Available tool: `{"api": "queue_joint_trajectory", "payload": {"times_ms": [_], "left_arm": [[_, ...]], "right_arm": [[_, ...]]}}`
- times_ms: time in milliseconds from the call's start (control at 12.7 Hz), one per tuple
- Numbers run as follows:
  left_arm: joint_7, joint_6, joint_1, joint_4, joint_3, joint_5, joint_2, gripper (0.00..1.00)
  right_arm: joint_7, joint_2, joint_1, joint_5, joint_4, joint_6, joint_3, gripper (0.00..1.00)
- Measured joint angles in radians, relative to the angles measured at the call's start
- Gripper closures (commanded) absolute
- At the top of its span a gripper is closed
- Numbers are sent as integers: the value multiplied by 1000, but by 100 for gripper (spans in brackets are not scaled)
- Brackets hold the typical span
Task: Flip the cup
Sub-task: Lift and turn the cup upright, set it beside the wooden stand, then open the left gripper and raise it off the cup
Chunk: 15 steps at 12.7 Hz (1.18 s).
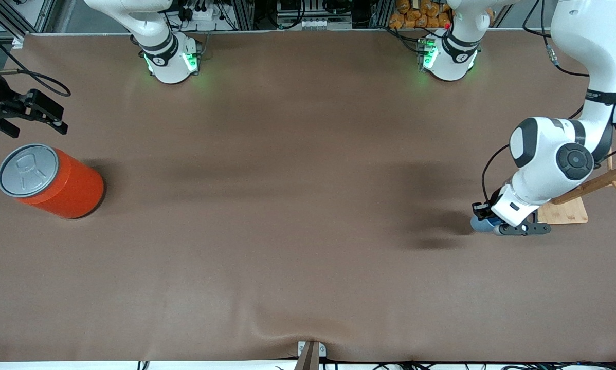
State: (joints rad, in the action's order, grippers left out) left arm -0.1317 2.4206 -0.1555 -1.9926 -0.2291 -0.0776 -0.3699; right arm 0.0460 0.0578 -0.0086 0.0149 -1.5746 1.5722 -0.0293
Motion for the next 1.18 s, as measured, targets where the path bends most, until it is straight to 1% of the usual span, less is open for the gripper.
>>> {"api": "queue_joint_trajectory", "payload": {"times_ms": [79,158,237,316,553,632,711,868,1105,1184], "left_arm": [[-2,9,0,-10,0,0,-2,100],[-2,12,0,-14,0,0,-4,83],[-2,12,0,-16,0,0,-5,6],[-3,12,0,-16,0,0,-6,0],[-4,11,0,2,0,0,-4,0],[-4,-3,-1,20,0,0,1,0],[-4,-49,0,51,0,0,12,0],[-4,-220,0,161,-1,0,48,0],[-4,-522,-1,382,-3,-1,106,0],[-4,-605,-1,441,-8,-1,122,0]], "right_arm": [[0,0,0,0,0,0,0,0],[0,0,0,0,0,0,0,0],[0,0,0,0,0,-1,0,0],[1,0,0,0,0,-2,0,0],[1,-5,-2,0,0,-28,3,0],[1,-9,-2,0,0,-47,3,0],[1,-12,-2,0,0,-63,3,0],[1,-13,-2,0,0,-74,2,0],[1,-13,-3,-1,1,-74,3,0],[1,-13,-3,-1,2,-73,3,0]]}}
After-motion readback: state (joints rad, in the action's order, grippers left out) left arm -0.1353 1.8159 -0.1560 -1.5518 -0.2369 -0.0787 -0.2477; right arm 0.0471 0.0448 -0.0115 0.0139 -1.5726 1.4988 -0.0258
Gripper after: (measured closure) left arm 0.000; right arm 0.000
